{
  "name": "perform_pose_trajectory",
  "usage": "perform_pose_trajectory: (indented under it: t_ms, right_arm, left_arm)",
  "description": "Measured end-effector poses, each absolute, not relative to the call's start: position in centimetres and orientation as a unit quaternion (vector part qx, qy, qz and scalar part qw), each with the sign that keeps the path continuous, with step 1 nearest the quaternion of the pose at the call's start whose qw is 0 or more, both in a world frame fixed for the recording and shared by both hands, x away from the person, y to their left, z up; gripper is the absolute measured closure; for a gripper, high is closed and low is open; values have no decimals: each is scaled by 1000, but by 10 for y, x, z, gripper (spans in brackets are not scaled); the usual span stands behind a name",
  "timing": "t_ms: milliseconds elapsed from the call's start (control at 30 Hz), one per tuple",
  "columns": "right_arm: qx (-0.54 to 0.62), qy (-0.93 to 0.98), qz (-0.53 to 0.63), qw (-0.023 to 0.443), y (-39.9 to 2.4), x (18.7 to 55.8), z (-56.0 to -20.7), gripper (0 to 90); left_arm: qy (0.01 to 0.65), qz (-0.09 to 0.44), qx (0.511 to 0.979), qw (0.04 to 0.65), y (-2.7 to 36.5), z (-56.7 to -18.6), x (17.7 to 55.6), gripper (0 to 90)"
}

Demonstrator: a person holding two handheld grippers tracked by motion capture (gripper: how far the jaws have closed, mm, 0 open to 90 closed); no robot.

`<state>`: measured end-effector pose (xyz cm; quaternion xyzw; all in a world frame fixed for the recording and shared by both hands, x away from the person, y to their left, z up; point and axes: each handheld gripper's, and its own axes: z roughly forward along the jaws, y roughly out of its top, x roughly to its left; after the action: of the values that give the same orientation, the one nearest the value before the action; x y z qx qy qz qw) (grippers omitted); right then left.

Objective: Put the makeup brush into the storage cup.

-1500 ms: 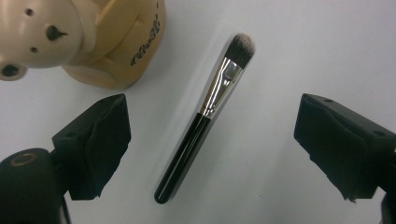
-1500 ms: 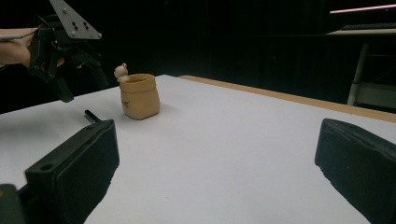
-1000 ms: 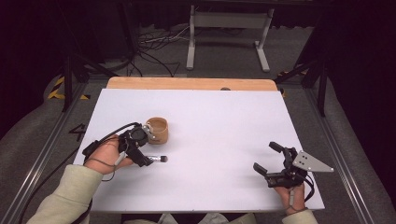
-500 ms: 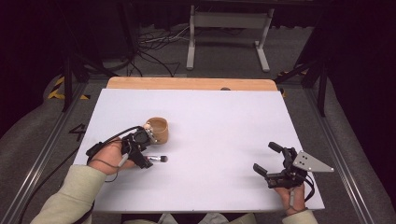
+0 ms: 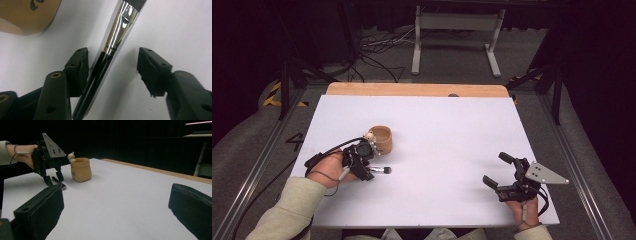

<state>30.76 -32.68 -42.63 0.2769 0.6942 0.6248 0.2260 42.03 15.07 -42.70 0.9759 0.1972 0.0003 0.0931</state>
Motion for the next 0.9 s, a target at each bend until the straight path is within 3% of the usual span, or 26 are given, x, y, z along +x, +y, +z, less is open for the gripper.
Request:
perform_pose_trajectory:
  t_ms: [400, 900]
  right_arm:
    - [276, 697, 622, 226, -327, 308, -427, 2]
    - [278, 698, 621, 225, -327, 309, -428, 4]
  left_arm:
    - [160, 16, 985, 68, 146, -424, 415, 779]
    - [159, 7, 984, 82, 146, -414, 415, 788]
